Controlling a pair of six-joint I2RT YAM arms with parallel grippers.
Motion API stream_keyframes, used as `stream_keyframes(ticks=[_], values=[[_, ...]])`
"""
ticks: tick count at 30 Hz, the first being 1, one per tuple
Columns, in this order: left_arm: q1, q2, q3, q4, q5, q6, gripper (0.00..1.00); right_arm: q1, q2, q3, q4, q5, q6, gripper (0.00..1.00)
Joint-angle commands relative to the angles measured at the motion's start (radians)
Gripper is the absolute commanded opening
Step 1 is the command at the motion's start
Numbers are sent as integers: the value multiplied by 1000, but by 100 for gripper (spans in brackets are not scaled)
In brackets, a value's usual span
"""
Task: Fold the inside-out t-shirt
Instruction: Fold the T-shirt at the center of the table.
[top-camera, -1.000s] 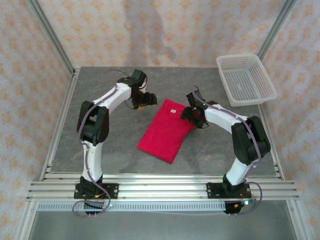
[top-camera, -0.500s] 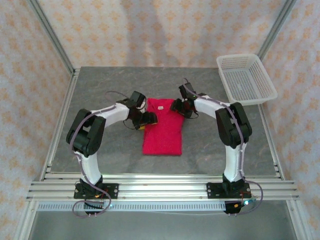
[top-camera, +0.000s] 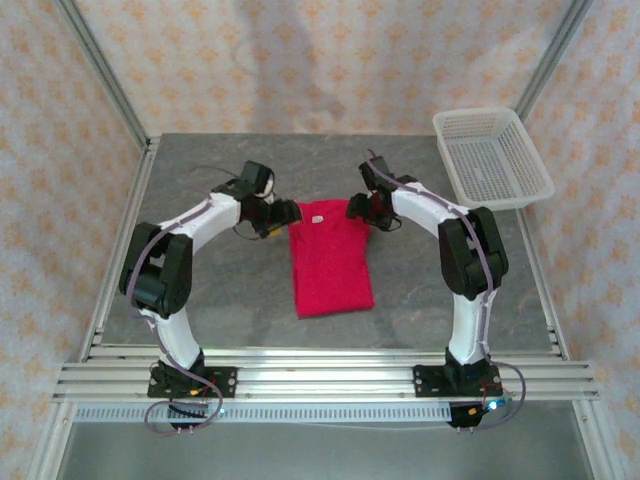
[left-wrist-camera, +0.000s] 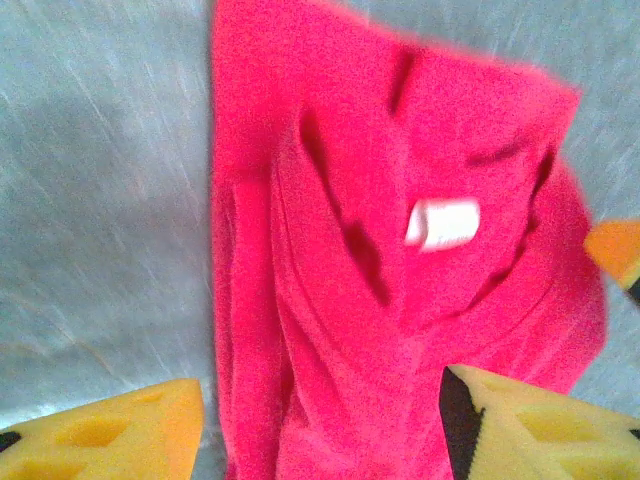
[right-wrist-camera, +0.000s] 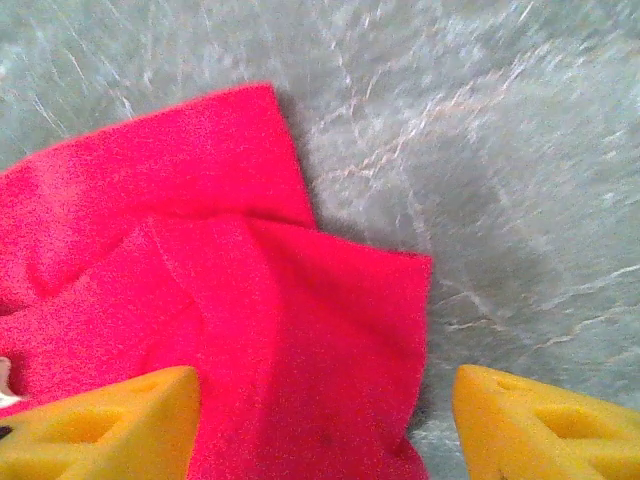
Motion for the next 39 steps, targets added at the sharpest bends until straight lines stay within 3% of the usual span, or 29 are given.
stream_keyframes(ticks=[1, 16, 19, 23, 29, 35, 39], values=[[28, 38, 81, -14, 15, 22, 63, -15, -2, 51, -52, 47, -31, 68], [51, 287, 223, 21, 77, 38, 61, -16, 207, 231, -86, -44, -33, 65], [50, 318, 238, 46, 103, 22, 60, -15, 233, 250, -73, -82, -22, 60], [36, 341, 246, 85, 125, 1, 55, -8, 242, 244, -32, -120, 0, 45], [12, 366, 263, 88, 123, -5, 39, -2, 271, 250, -18, -142, 11, 38], [13, 387, 298, 52, 110, 12, 12, -3, 286, 264, -12, -140, -9, 17], [13, 399, 349, 23, 113, 19, 0, -5, 304, 311, -12, -163, -27, 1]])
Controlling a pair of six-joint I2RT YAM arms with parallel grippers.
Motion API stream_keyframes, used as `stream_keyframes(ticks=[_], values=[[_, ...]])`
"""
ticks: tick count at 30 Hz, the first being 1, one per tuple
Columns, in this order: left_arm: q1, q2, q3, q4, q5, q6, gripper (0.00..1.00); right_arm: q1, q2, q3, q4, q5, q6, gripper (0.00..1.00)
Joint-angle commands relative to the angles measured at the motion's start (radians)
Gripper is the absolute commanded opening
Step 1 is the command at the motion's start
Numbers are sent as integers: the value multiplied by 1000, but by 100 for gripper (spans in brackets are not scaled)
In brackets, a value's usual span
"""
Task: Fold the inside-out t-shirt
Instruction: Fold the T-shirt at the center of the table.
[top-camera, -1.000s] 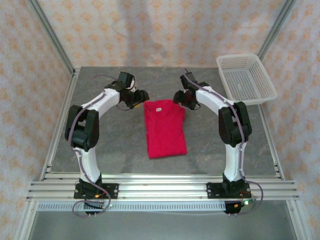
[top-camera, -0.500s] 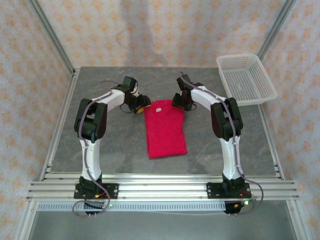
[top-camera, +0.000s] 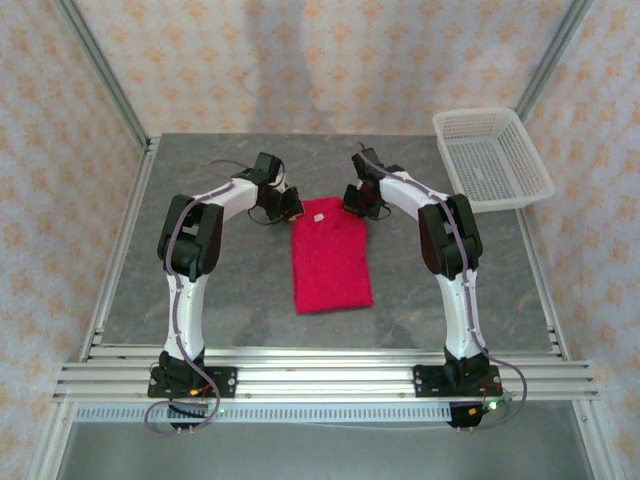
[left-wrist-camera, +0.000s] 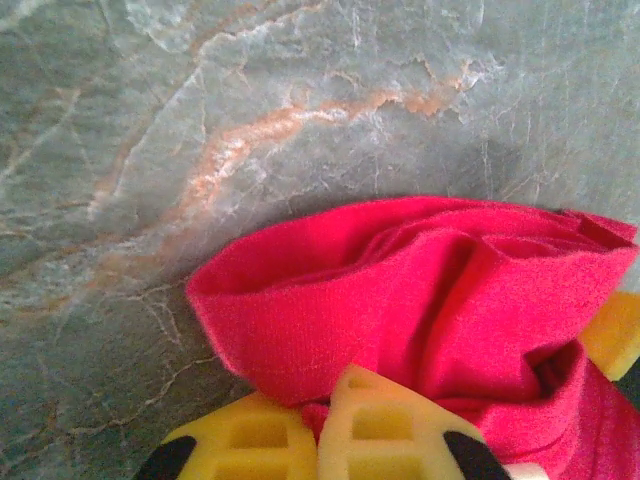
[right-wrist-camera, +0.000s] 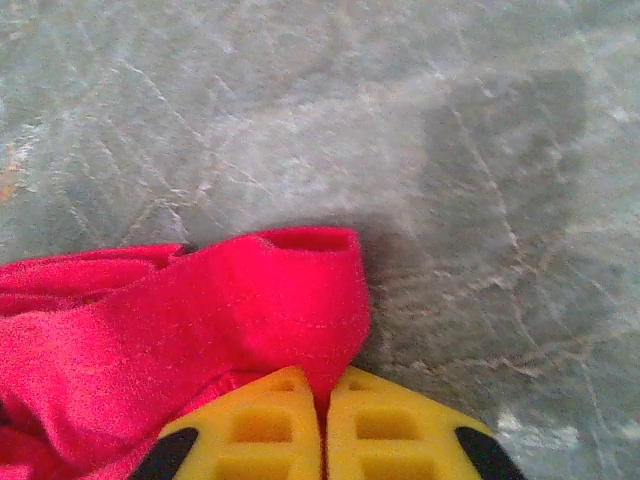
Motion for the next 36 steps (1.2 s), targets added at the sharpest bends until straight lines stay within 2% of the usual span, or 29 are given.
stream_keyframes(ticks=[1, 8, 12, 18, 21, 23, 28, 31, 33, 36], values=[[-3, 15, 68, -34, 2, 16, 0, 9, 40, 52, 9, -35, -16, 0], [9, 25, 249, -136, 19, 23, 0, 0, 17, 219, -60, -12, -37, 0], [24, 52, 468, -210, 29, 21, 0, -14, 5, 408, -126, 29, -52, 0], [65, 149, 917, -329, 73, 0, 0, -30, 60, 835, -288, 61, -91, 0], [71, 109, 970, -311, 87, 13, 0, -30, 14, 850, -294, 36, -108, 0], [65, 27, 836, -246, 93, 30, 0, -25, -57, 715, -247, 4, -116, 0], [15, -266, 140, 165, 43, 18, 0, 4, -314, 35, 144, -61, -87, 0], [-36, -368, -198, 367, 19, -33, 0, 24, -413, -283, 329, -95, -18, 0], [-77, -413, -370, 445, -11, -58, 0, 47, -468, -439, 423, -105, 26, 0], [-128, -480, -549, 476, -70, -87, 0, 96, -538, -595, 479, -85, 68, 0]])
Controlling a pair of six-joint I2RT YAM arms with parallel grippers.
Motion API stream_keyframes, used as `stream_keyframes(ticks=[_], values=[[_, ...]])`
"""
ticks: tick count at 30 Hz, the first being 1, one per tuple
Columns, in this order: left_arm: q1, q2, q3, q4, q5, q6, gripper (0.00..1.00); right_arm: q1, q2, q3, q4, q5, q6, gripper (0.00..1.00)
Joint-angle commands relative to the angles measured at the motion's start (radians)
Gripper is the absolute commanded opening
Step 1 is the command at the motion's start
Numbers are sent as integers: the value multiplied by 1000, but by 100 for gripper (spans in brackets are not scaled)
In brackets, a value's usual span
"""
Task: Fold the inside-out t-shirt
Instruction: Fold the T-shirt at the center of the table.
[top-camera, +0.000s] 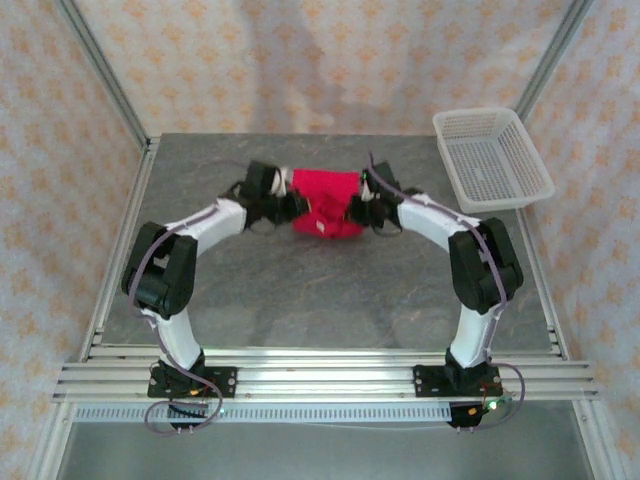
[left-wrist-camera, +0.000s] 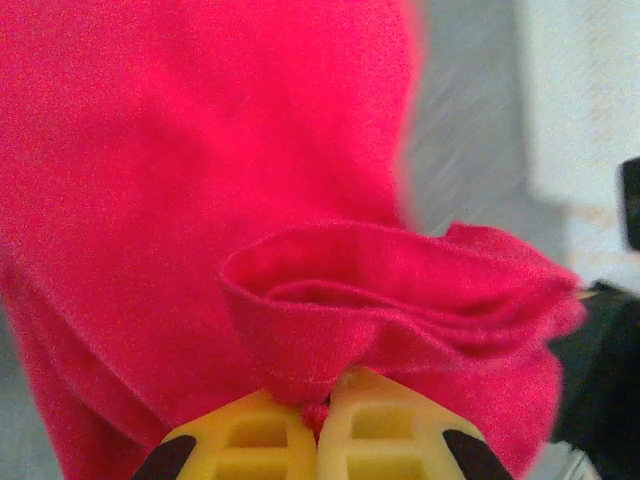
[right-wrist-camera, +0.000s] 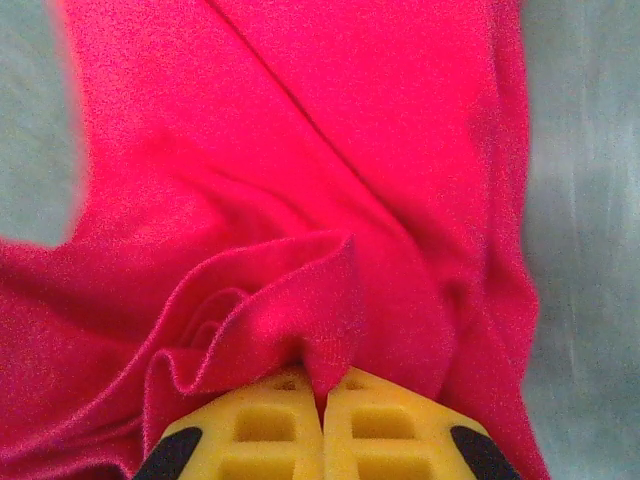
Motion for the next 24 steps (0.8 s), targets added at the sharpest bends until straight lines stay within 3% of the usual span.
stream_keyframes(ticks=[1, 7, 12, 16, 24], values=[[-46, -118, -136, 149, -83, -50, 0, 53, -151, -108, 195, -4, 79, 0], [-95, -273, -220, -2, -156, -45, 0, 98, -298, -272, 218, 55, 133, 0], [-90, -297, -107, -166, -242, 33, 0, 89, -344, -218, 123, 148, 71, 0], [-60, -192, 70, -236, -255, 86, 0, 37, -250, -82, 64, 168, 25, 0], [65, 210, 431, -281, -165, 91, 0, -60, 116, 283, -52, 129, -34, 0]])
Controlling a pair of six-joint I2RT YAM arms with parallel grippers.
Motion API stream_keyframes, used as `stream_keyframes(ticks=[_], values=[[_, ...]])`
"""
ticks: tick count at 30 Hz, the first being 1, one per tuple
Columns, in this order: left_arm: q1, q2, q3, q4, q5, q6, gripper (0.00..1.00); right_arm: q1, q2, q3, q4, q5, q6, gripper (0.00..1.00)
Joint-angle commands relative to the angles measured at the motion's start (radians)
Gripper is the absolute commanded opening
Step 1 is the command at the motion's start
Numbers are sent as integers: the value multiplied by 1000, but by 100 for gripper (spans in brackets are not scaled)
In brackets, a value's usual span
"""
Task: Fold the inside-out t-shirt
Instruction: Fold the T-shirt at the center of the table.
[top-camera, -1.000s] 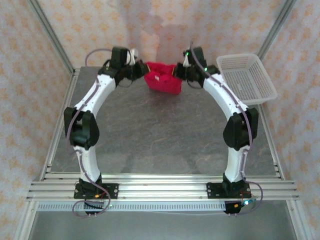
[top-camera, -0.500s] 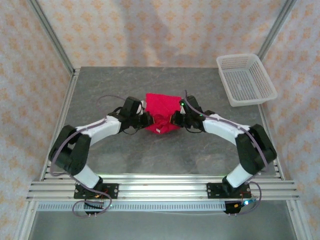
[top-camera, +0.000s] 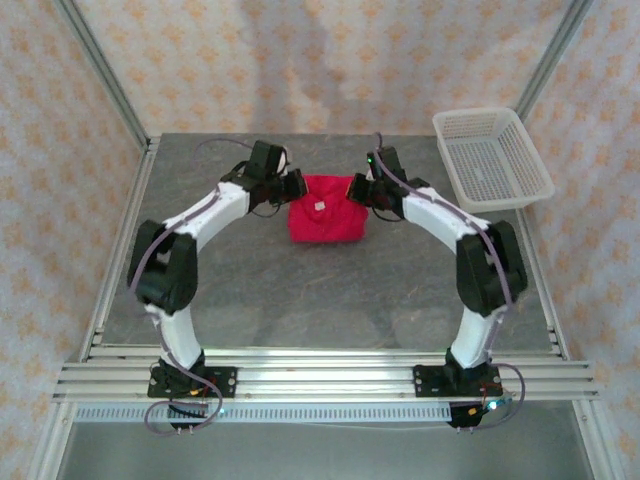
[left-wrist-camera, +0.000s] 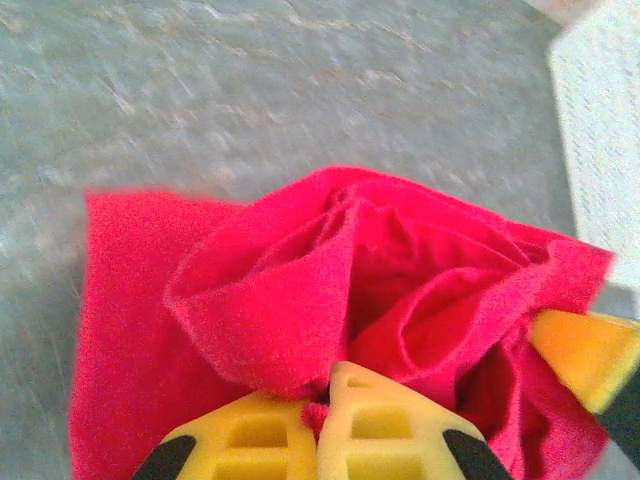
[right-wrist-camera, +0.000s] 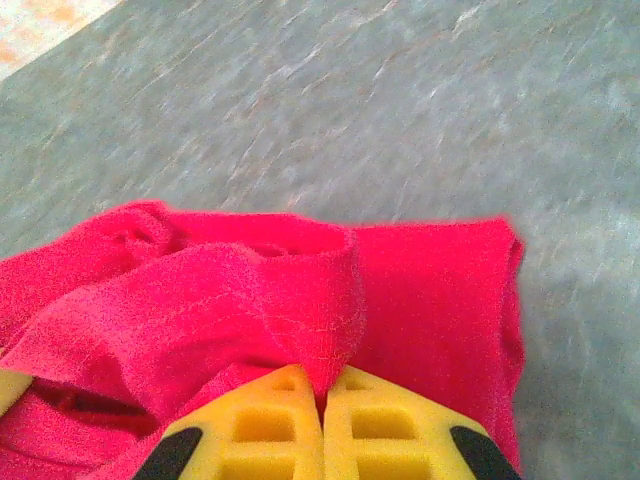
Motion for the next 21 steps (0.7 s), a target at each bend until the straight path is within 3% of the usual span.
stream_keyframes(ticks=[1, 5, 10, 19, 21], values=[[49, 154, 127, -71, 41, 19, 0, -24, 128, 134, -101, 10, -45, 0], [62, 271, 255, -117, 48, 28, 0, -40, 252, 251, -125, 5, -35, 0], [65, 330, 293, -119, 32, 34, 0, -41, 371, 354, -148, -20, -16, 0], [65, 339, 332, -155, 36, 61, 0, -41, 422, 451, -230, -55, -7, 0], [65, 310, 356, -192, 27, 78, 0, -42, 385, 478, -268, -46, -14, 12]])
